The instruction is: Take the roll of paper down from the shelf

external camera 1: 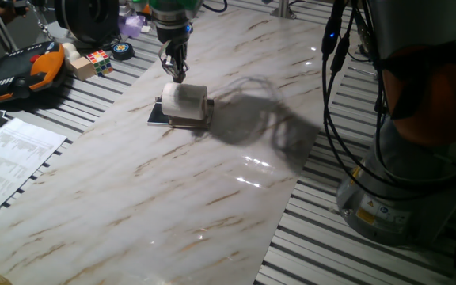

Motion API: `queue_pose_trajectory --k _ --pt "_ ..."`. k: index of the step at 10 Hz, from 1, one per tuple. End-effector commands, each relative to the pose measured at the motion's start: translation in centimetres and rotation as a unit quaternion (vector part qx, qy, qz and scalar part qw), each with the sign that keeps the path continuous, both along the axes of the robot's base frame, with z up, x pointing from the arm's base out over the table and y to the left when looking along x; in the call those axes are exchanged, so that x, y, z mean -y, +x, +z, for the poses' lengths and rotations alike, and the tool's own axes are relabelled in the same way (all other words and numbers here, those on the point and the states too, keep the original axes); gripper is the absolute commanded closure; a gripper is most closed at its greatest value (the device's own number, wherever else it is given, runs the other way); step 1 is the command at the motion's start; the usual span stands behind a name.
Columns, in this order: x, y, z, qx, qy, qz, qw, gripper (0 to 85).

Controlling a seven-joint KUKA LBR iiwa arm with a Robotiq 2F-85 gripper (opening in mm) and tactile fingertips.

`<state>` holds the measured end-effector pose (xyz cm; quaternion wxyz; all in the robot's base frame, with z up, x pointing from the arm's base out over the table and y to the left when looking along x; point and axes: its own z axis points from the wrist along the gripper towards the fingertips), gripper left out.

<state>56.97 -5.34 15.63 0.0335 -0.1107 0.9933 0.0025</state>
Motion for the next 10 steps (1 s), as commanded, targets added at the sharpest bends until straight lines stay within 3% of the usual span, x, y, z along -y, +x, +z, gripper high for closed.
queue_pose_trajectory --k 1,4,10 --pt "-0.1 0.05 0.1 0.0 0.0 -0.002 1.0 84.3" --pt "-0.1 0.18 -0.5 -0.001 -0.009 0.0 1.0 84.3" --pt "-0.1 0.17 -0.9 -0.001 -0.003 0.002 1.0 84.3"
